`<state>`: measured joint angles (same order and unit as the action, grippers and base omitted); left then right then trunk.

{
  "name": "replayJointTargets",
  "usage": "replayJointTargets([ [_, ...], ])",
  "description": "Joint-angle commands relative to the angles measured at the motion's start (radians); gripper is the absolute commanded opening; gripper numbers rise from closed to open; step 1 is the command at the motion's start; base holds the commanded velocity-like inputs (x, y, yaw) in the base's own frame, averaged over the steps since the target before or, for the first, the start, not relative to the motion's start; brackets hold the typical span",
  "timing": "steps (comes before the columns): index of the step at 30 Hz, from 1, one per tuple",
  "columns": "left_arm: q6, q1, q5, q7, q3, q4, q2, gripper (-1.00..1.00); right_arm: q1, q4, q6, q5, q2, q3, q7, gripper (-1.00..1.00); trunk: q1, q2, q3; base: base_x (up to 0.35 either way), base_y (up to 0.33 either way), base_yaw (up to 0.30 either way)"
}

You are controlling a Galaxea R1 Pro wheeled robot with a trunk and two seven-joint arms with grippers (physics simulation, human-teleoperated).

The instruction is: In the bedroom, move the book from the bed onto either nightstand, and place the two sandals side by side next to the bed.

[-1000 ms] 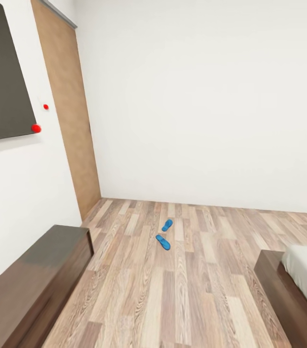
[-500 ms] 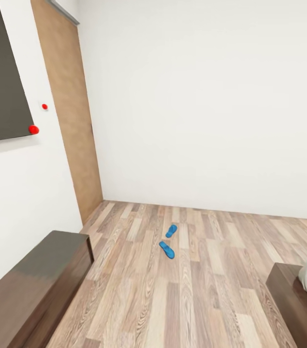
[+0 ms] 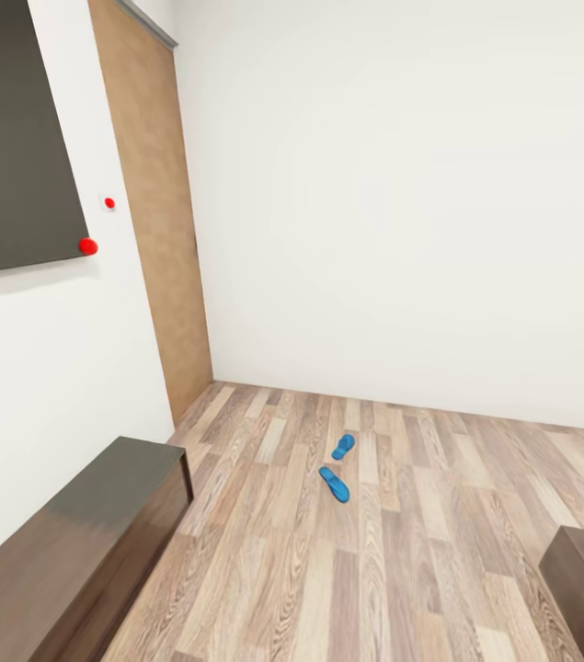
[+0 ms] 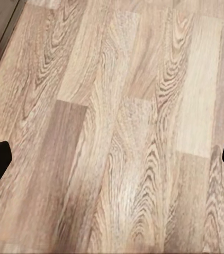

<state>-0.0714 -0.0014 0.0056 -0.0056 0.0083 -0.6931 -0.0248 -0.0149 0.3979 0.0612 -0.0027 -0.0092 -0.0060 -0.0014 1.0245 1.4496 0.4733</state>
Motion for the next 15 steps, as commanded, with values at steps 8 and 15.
replayJointTargets([
  [8, -0.002, 0.000, 0.001, -0.001, 0.001, 0.000, -0.001, 1.00, 0.000, -0.001, 0.003, 0.000, 0.000, 0.000, 0.000, 1.00, 0.000, 0.000, 0.001, 0.300, 0.000, 0.001],
  [15, -0.002, 0.000, 0.001, -0.001, 0.001, 0.000, -0.001, 1.00, 0.000, -0.001, 0.003, 0.000, 0.000, 0.000, 0.000, 1.00, 0.000, 0.000, 0.001, 0.290, 0.000, 0.000],
])
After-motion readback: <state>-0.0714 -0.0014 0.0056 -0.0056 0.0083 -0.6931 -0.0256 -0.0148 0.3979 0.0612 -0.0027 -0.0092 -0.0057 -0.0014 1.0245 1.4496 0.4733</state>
